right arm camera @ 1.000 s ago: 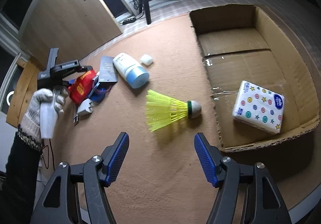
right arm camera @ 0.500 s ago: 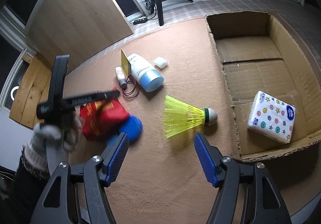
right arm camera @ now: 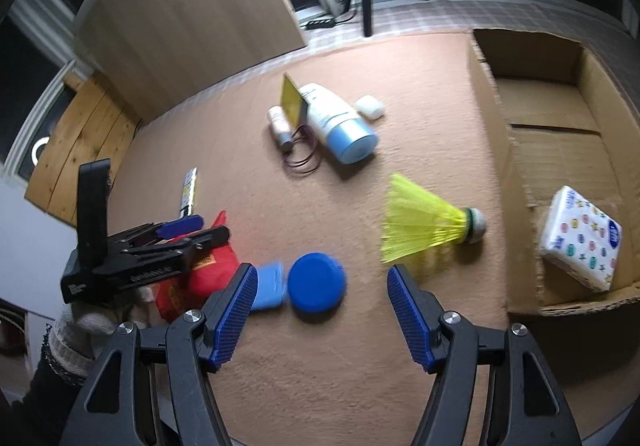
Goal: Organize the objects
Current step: 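Move the left tool back to the red drawstring bag in the pile, then close the left tool on the red drawstring bag and lift it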
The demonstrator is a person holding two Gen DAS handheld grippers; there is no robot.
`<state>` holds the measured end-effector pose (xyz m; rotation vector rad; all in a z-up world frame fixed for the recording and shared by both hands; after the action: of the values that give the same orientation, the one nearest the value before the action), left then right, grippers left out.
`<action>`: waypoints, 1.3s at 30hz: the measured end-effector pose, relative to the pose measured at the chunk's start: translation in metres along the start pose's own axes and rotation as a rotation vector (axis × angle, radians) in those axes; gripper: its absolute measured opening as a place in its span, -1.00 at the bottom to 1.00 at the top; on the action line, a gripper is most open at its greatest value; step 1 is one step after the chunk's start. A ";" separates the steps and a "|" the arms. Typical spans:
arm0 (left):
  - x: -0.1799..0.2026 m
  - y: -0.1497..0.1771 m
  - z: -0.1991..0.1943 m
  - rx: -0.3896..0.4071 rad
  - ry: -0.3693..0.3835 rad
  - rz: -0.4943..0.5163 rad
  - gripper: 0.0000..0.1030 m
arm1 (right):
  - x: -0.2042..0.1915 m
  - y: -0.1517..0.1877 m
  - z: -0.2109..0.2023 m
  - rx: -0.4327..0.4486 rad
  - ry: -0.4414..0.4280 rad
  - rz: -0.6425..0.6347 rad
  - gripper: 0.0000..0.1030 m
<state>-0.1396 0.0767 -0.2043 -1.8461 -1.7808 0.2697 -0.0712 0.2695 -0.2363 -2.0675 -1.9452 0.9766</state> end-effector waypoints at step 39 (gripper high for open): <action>0.000 0.064 -0.065 -0.002 0.127 0.022 0.44 | -0.048 0.056 0.060 -0.198 -0.133 0.034 0.24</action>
<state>-0.0517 0.0631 -0.1832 -1.8424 -1.6763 0.1560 -0.0538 0.1971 -0.2946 -2.1978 -2.1596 0.9882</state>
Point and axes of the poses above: each gripper's, at about its wrist camera, not at the fingertips, and z roughly the way its jaws point, x to its right, y to its underside, the point moved 6 cm from there along z, roughly the way its jaws point, and after that the axes turned 9 degrees about x, right-handed, at the moved point
